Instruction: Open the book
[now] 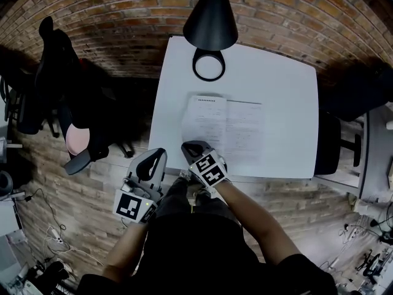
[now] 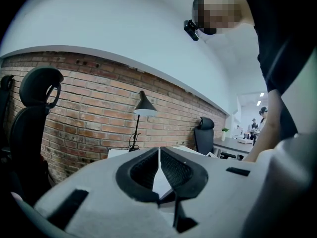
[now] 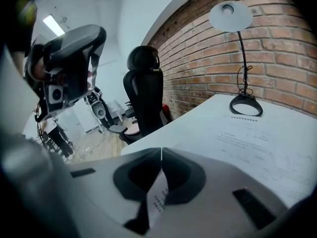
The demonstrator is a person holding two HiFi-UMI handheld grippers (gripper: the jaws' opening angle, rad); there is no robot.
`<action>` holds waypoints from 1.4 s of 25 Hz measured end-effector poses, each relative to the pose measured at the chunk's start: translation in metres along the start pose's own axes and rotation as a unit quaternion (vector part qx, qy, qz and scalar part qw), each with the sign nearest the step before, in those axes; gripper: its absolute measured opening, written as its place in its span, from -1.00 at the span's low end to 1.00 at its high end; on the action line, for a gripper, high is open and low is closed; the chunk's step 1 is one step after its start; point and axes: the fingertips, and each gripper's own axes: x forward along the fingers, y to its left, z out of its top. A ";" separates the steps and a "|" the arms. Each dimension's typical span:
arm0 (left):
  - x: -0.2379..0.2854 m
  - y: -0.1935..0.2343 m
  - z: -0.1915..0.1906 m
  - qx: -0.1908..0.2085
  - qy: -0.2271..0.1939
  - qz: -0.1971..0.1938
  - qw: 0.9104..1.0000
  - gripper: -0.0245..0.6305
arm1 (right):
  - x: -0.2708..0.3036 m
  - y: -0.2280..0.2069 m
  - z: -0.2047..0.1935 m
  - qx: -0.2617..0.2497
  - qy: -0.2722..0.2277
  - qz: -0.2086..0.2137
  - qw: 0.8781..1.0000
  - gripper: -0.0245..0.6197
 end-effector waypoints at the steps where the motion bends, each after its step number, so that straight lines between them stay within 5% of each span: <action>1: 0.001 0.000 -0.002 -0.002 0.009 -0.001 1.000 -0.83 | 0.002 0.001 -0.001 -0.003 0.003 0.000 1.000 -0.86; 18: -0.012 0.021 -0.004 -0.005 0.022 0.017 1.000 -0.83 | 0.040 -0.009 -0.027 -0.022 0.059 -0.005 0.998 -0.86; 29: -0.014 0.030 0.007 -0.003 -0.007 0.008 1.000 -0.83 | 0.048 -0.005 -0.033 -0.039 0.091 -0.007 0.995 -0.83; 35: -0.007 0.027 0.019 0.006 -0.027 -0.014 1.000 -0.83 | 0.033 0.002 -0.011 -0.020 0.051 -0.011 0.998 -0.81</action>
